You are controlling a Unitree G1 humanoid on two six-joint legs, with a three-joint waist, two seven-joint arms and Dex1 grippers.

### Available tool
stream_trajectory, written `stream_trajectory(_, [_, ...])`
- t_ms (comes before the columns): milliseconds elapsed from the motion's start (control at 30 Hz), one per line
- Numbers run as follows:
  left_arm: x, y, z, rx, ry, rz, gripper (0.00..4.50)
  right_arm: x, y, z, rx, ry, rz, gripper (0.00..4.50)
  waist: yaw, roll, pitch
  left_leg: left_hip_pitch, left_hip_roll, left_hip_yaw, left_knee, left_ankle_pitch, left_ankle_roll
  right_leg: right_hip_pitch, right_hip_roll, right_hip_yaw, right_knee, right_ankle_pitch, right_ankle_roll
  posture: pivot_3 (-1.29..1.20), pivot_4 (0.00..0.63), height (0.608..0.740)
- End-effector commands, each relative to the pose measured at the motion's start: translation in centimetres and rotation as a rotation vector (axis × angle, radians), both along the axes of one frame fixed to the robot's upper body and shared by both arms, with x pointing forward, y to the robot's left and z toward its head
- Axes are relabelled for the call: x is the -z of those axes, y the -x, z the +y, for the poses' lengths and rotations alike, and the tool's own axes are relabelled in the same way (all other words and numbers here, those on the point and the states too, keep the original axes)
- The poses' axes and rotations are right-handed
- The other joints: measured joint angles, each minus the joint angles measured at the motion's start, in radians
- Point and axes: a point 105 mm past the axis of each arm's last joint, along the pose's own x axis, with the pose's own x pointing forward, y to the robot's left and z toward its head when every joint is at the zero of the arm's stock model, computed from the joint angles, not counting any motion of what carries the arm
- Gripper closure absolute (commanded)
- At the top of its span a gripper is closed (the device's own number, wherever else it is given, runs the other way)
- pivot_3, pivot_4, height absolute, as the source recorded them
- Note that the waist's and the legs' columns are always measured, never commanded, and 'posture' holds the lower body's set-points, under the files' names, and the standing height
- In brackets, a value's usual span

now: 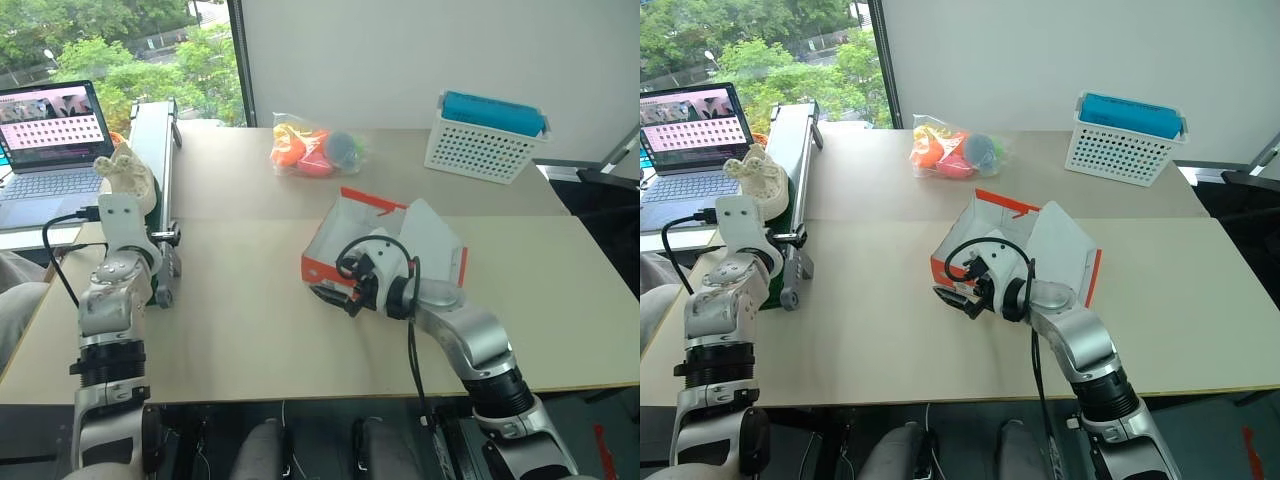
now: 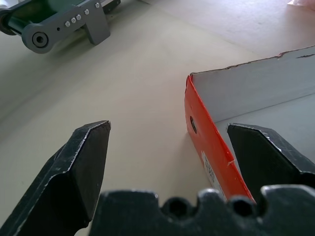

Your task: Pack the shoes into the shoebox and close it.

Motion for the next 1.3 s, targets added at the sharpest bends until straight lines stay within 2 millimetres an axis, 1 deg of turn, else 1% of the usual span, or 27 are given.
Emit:
stream_trajectory(33, [-3.1,0.1,0.4,-0.026,-0.041,-0.100,0.00,-1.3,0.0,0.4,-0.014,-0.020,-0.049,0.07,0.000,0.000,0.000,0.000,0.000,0.000,0.000,0.000,0.000,0.000,0.000,0.000,0.000,0.000,0.000,0.00,0.150,0.699])
stream_trajectory(300, [-3.3,0.2,0.7,-0.035,-0.041,-0.105,0.00,-0.9,0.0,0.3,-0.007,-0.013,-0.039,0.07,0.000,0.000,0.000,0.000,0.000,0.000,0.000,0.000,0.000,0.000,0.000,0.000,0.000,0.000,0.000,0.00,0.150,0.699])
stream_trajectory(400, [-2.9,0.2,1.0,-0.045,-0.027,-0.092,0.00,-0.9,0.1,0.3,-0.005,-0.013,-0.038,0.07,0.000,0.000,0.000,0.000,0.000,0.000,0.000,0.000,0.000,0.000,0.000,0.000,0.000,0.000,0.000,0.00,0.150,0.699])
stream_trajectory(433, [-2.5,0.2,1.1,-0.052,-0.014,-0.077,0.00,-0.9,0.1,0.3,-0.004,-0.013,-0.038,0.07,0.000,0.000,0.000,0.000,0.000,0.000,0.000,0.000,0.000,0.000,0.000,0.000,0.000,0.000,0.000,0.00,0.150,0.699])
stream_trajectory(467, [-0.8,0.2,1.1,-0.057,0.030,0.001,0.00,-0.9,0.0,0.3,-0.002,-0.013,-0.040,0.07,0.000,0.000,0.000,0.000,0.000,0.000,0.000,0.000,0.000,0.000,0.000,0.000,0.000,0.000,0.000,0.00,0.150,0.699])
stream_trajectory(533, [1.5,0.4,1.0,-0.073,0.084,0.094,0.00,-1.1,-0.1,0.2,0.003,-0.015,-0.043,0.07,-0.001,0.000,0.000,0.000,0.000,0.000,0.000,0.000,0.000,0.000,0.000,0.000,0.000,0.000,0.000,0.00,0.150,0.699])
stream_trajectory(567, [2.1,0.5,0.9,-0.078,0.102,0.112,0.00,-1.1,-0.1,0.1,0.007,-0.015,-0.044,0.07,-0.002,0.000,0.000,0.000,0.000,0.000,0.000,0.000,0.000,0.000,0.000,0.000,0.000,0.000,0.000,0.00,0.150,0.699])
stream_trajectory(633, [2.3,0.7,0.9,-0.092,0.129,0.109,0.00,-1.1,-0.2,-0.1,0.016,-0.016,-0.044,0.07,-0.002,0.000,0.000,0.000,0.000,0.000,0.000,0.000,0.000,0.000,0.000,0.000,0.000,0.000,0.000,0.00,0.150,0.699])
stream_trajectory(733, [2.2,0.7,1.0,-0.099,0.124,0.107,0.71,-1.1,-0.2,-0.2,0.022,-0.016,-0.043,0.00,-0.002,0.000,0.000,0.001,0.000,0.000,0.000,0.000,0.000,0.001,0.000,0.000,0.001,0.000,0.000,0.00,0.150,0.699])
stream_trajectory(800, [1.8,0.5,0.7,-0.083,0.112,0.080,1.39,-1.0,-0.2,-0.2,0.024,-0.014,-0.041,0.00,-0.001,0.000,0.000,0.002,0.000,0.000,0.000,0.000,-0.001,0.001,0.000,0.000,0.001,0.000,0.000,0.00,0.150,0.699])
stream_trajectory(933, [1.3,0.2,0.2,-0.055,0.109,0.058,2.92,-1.0,-0.2,-0.2,0.026,-0.015,-0.039,0.00,0.004,0.000,0.000,0.002,0.000,0.000,0.000,0.000,-0.001,0.001,0.000,0.000,0.001,0.000,0.000,0.00,0.150,0.699])
stream_trajectory(967, [1.3,0.2,0.1,-0.048,0.111,0.057,3.17,-1.0,-0.2,-0.2,0.027,-0.016,-0.039,0.00,0.005,0.000,0.000,0.002,0.000,0.000,0.000,0.000,-0.001,0.001,0.000,0.000,0.001,0.000,0.000,0.00,0.150,0.699])
stream_trajectory(1200, [1.3,0.0,-0.1,-0.045,0.113,0.057,3.17,-0.9,-0.4,-0.1,0.034,-0.016,-0.039,0.00,0.008,0.000,0.000,0.002,0.000,0.000,0.000,0.000,-0.001,0.001,0.000,0.000,0.001,0.000,0.000,0.00,0.150,0.699])
stream_trajectory(1300, [0.6,-0.2,-0.2,-0.039,0.109,0.022,3.17,-0.9,-0.5,-0.2,0.038,-0.015,-0.039,0.00,0.009,0.000,0.000,0.002,0.000,0.000,0.000,0.000,-0.001,0.001,0.000,0.000,0.001,0.000,0.000,0.00,0.150,0.699])
